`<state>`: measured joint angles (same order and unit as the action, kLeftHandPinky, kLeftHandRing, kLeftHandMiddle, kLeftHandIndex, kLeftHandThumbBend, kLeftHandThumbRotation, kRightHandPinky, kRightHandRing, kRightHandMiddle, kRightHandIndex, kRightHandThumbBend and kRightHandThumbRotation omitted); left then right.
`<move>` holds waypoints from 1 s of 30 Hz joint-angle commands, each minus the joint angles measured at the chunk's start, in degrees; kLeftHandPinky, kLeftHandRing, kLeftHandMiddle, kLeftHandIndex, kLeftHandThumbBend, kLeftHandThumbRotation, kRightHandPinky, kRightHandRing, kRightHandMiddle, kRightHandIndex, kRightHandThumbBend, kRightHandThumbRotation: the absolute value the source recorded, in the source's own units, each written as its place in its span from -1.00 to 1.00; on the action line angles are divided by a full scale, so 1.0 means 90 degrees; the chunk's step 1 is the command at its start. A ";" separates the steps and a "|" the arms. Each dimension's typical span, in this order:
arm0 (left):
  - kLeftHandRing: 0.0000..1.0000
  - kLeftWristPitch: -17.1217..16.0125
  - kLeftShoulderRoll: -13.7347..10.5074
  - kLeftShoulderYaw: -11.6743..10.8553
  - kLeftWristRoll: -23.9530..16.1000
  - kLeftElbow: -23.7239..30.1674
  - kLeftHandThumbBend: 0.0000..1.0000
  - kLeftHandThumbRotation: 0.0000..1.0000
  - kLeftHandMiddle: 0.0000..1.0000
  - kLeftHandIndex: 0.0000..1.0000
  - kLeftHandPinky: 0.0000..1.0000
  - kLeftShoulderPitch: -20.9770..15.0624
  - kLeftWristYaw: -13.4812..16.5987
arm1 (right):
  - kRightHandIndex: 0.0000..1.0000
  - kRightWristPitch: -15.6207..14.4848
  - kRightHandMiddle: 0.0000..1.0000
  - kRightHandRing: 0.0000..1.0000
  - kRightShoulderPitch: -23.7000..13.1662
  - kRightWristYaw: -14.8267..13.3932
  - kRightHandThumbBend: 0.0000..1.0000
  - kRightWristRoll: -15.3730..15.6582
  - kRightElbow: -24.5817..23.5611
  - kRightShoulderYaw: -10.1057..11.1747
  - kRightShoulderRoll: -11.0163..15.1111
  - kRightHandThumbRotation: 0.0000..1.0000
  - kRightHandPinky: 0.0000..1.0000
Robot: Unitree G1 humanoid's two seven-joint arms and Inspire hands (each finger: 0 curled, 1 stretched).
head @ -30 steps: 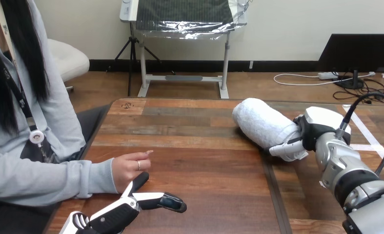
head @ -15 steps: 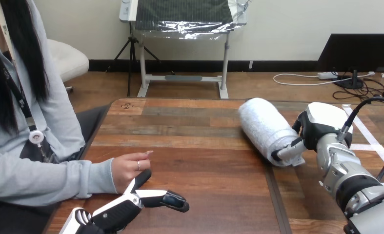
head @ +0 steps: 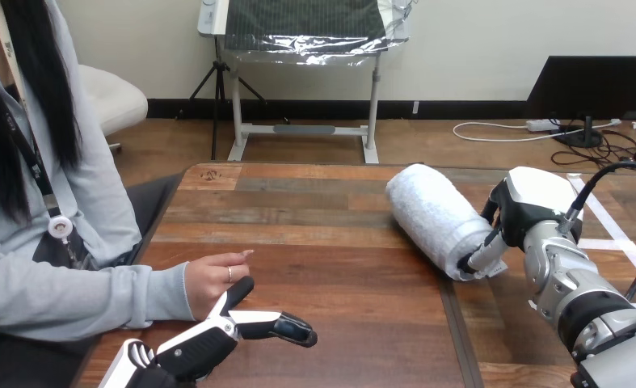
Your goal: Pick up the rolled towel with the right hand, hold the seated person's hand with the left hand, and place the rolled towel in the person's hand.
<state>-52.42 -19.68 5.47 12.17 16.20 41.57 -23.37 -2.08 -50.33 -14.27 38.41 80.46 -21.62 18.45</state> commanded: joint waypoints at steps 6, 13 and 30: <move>0.47 -0.0037 0.0018 -0.0132 -0.0051 0.0194 0.85 0.37 0.38 0.36 1.00 -0.0328 0.0068 | 0.02 0.0268 0.16 0.09 -0.0122 0.0011 0.77 -0.0256 -0.0082 0.0265 0.0139 -1.00 -0.05; 0.47 -0.0101 -0.0023 -0.0094 0.0106 0.0021 0.87 0.32 0.38 0.36 1.00 -0.0393 0.0005 | 0.01 0.0530 0.20 0.18 -0.0105 -0.0084 0.79 -0.0387 -0.0110 0.0396 0.0186 -1.00 0.04; 0.46 -0.0262 0.0062 -0.0155 0.0016 -0.0167 0.91 0.25 0.41 0.39 0.99 -0.0528 0.0012 | 0.00 0.0926 0.14 0.09 0.0029 -0.0335 0.81 -0.1149 -0.0176 0.1131 0.0168 -1.00 -0.02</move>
<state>-53.26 -19.64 4.41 11.74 15.60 39.80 -23.48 4.30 -48.66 -14.86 29.88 80.47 -13.74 18.93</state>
